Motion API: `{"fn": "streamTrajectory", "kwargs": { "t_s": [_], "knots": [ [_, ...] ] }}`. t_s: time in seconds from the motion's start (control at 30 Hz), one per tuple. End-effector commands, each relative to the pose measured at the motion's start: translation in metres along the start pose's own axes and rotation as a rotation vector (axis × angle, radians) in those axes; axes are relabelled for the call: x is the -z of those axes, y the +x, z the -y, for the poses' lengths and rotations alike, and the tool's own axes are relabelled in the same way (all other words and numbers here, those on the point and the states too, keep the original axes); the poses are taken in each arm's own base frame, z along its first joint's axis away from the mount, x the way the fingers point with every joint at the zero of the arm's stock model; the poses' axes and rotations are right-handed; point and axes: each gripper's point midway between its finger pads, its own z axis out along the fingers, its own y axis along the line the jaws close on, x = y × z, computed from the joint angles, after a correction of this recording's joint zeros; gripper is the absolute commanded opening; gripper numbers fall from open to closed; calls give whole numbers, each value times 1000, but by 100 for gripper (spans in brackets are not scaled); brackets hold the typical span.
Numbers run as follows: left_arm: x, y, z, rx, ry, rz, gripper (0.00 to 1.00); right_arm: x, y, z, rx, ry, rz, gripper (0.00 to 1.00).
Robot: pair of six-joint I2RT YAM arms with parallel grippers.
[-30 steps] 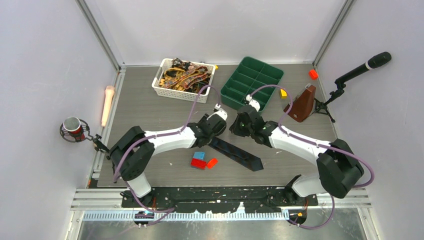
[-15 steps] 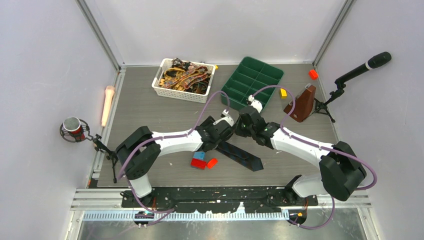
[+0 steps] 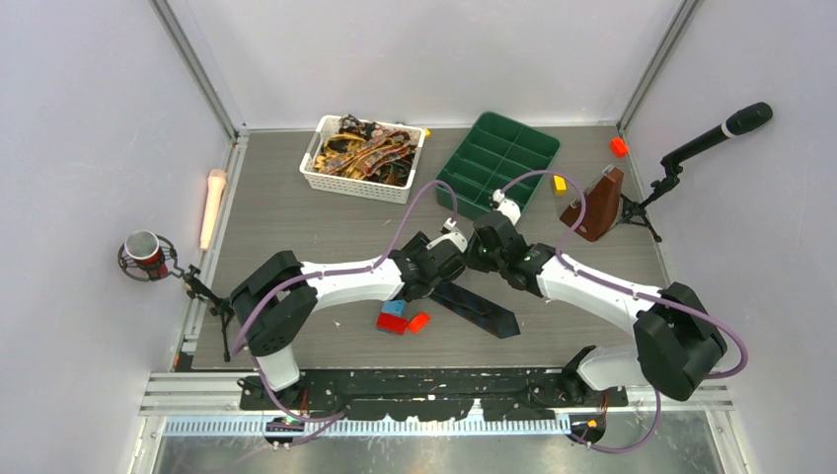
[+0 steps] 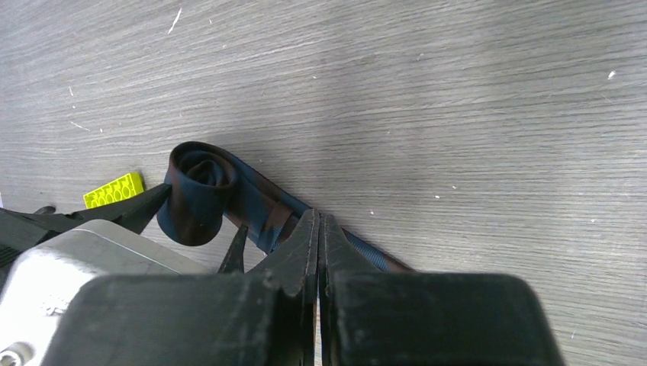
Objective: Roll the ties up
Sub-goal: Roll the tie at the center of the board.
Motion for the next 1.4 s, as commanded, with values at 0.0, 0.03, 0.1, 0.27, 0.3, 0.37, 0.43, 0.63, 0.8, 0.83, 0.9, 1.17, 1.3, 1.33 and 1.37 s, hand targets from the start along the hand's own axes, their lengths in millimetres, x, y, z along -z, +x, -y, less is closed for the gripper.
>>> {"fn": "streamTrajectory", "kwargs": {
  "t_s": [0.0,0.03,0.1,0.27,0.3,0.37,0.43,0.63,0.8,0.83,0.9,1.17,1.3,1.33,1.37],
  "knots": [
    [9,-17,11,68,67,38,63,11,-18,-6,-35,-16,77,0],
    [10,-18,12,74,76,40,63,13,-20,-5,-38,-16,87,0],
    [10,-21,16,91,93,45,64,16,-23,-3,-41,-9,104,0],
    [11,-27,29,147,154,53,64,24,-31,7,-42,30,148,0],
    [11,-28,31,159,163,54,64,26,-34,7,-46,31,162,0],
    [12,-28,33,181,176,57,64,29,-36,9,-47,35,175,1],
    [12,-29,34,202,193,60,64,30,-37,10,-47,38,178,1],
    [9,-27,36,256,243,52,63,28,-34,11,-42,43,168,1],
    [12,-29,27,301,249,63,66,29,-36,12,-43,45,176,1],
    [14,-32,23,313,249,72,68,29,-36,12,-43,47,178,1],
    [18,-36,17,336,250,90,72,29,-37,12,-44,48,184,2],
    [49,-56,-12,420,253,187,77,30,-40,12,-46,50,196,4],
    [52,-51,-29,503,242,203,77,29,-39,3,16,8,175,10],
    [50,-48,-35,550,244,203,77,28,-39,-2,38,-9,166,13],
    [49,-44,-41,597,248,204,77,26,-36,-11,98,-47,134,18]
  ]
}}
